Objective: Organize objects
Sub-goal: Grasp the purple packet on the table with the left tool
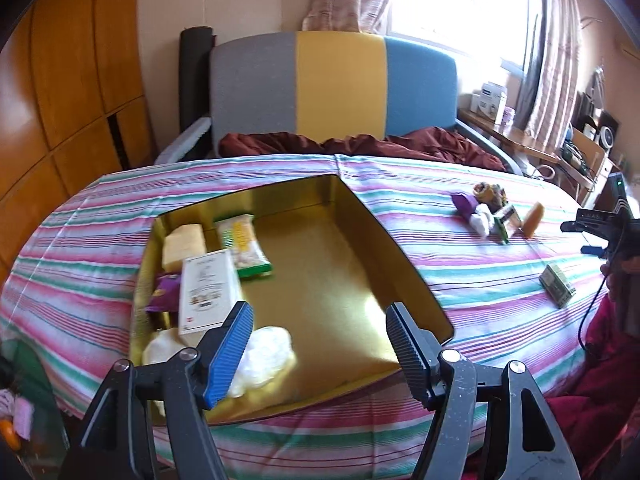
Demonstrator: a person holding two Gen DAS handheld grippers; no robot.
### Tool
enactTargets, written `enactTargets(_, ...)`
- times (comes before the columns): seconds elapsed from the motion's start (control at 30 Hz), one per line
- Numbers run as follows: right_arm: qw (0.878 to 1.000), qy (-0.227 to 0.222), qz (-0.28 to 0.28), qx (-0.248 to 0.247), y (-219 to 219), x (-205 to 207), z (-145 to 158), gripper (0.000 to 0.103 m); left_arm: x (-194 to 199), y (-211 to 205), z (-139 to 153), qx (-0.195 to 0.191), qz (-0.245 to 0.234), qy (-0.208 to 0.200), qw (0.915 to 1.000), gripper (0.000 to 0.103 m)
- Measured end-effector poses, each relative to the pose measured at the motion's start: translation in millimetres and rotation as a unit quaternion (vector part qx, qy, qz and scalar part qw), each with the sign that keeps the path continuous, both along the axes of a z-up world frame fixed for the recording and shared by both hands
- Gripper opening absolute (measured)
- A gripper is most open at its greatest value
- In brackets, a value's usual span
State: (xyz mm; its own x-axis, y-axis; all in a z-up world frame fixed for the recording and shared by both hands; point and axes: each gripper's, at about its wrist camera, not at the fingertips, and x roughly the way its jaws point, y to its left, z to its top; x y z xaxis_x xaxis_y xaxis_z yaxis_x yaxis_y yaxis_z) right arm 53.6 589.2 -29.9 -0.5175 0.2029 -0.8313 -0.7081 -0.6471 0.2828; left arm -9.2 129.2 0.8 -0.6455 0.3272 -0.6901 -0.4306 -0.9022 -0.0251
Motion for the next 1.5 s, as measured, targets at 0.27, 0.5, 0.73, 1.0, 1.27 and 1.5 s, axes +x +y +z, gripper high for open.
enactTargets(0.27, 0.993, 0.038, -0.083, -0.079, 33.3, 26.8, -8.0, 0.08, 1.7, 48.3, -2.4, -0.007, -0.054, -0.01, 0.9985, 0.07)
enactTargets(0.5, 0.992, 0.038, -0.066, -0.099, 29.8, 22.7, -13.7, 0.08, -5.0, 92.9, 1.0, -0.005, -0.09, -0.023, 0.9956, 0.07)
enactTargets(0.73, 0.993, 0.038, -0.046, -0.106, 26.2, 17.1, -15.2, 0.081, -13.5, 132.2, 0.8, -0.013, -0.117, -0.025, 0.9928, 0.07)
enactTargets(1.0, 0.992, 0.051, -0.035, -0.113, 25.0, 18.1, -12.5, 0.081, -47.2, 172.6, -3.2, 0.006, -0.117, -0.079, 0.9899, 0.07)
enactTargets(1.27, 0.99, 0.055, -0.024, -0.127, 23.8, 16.2, -14.1, 0.081, -88.6, 217.5, -16.7, 0.018, -0.094, -0.129, 0.9871, 0.07)
enactTargets(1.5, 0.989, 0.052, 0.0, -0.135, 18.2, 9.3, -15.7, 0.081, -125.3, 258.4, -38.2, 0.011, -0.083, -0.159, 0.9837, 0.07)
